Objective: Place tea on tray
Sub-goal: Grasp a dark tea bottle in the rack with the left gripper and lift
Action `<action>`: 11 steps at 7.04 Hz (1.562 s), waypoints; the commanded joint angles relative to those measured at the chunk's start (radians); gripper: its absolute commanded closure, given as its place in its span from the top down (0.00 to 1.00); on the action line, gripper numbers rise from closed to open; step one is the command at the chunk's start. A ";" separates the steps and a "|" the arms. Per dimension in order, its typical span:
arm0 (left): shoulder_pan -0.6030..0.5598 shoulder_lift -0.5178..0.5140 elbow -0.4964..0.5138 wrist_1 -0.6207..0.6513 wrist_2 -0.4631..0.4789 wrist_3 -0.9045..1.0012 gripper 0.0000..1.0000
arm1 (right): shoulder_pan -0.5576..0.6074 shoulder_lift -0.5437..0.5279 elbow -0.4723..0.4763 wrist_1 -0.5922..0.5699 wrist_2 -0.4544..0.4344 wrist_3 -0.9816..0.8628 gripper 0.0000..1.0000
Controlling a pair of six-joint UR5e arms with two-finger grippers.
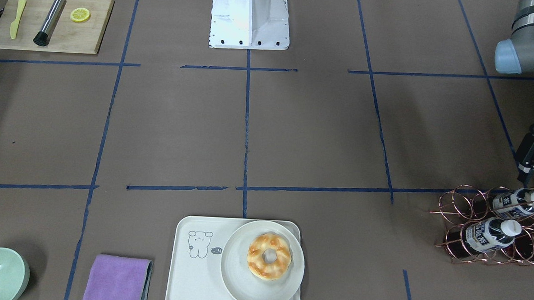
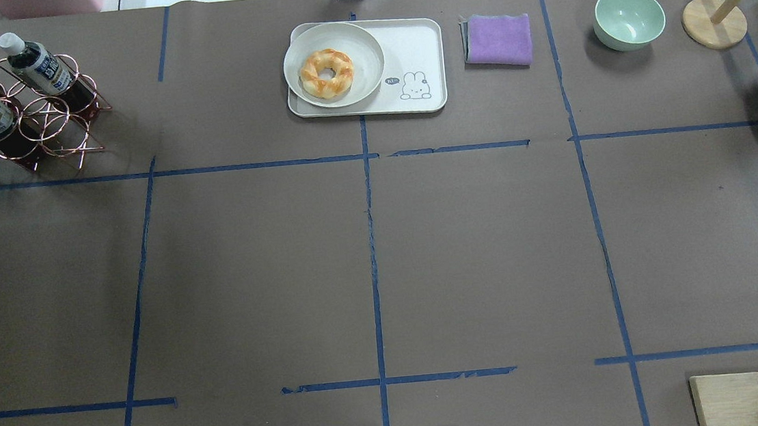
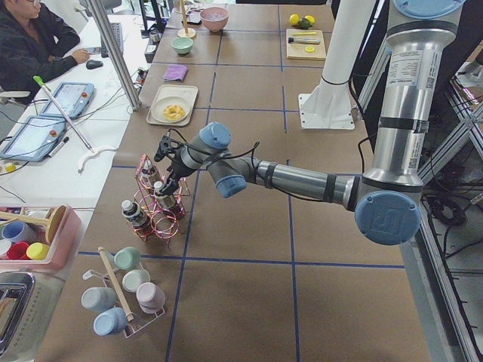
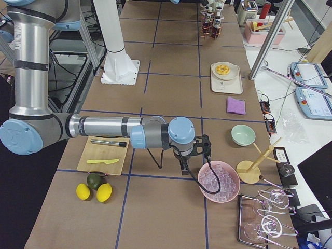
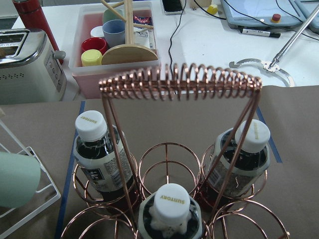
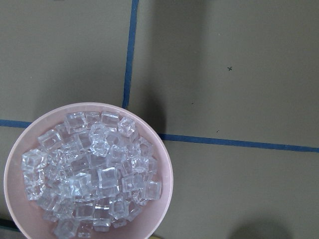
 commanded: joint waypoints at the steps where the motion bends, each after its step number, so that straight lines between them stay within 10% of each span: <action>1: 0.006 -0.015 0.031 -0.006 0.007 -0.002 0.82 | 0.000 0.011 -0.002 -0.001 0.000 0.018 1.00; 6: 0.006 -0.073 0.104 -0.008 0.006 0.002 0.73 | 0.000 0.013 -0.001 -0.001 0.001 0.021 1.00; 9: 0.006 -0.072 0.098 -0.008 0.006 0.008 0.18 | 0.000 0.013 -0.001 -0.001 0.001 0.022 1.00; 11: 0.000 -0.069 0.086 -0.005 -0.002 0.013 0.02 | 0.000 0.013 0.001 0.000 0.001 0.024 1.00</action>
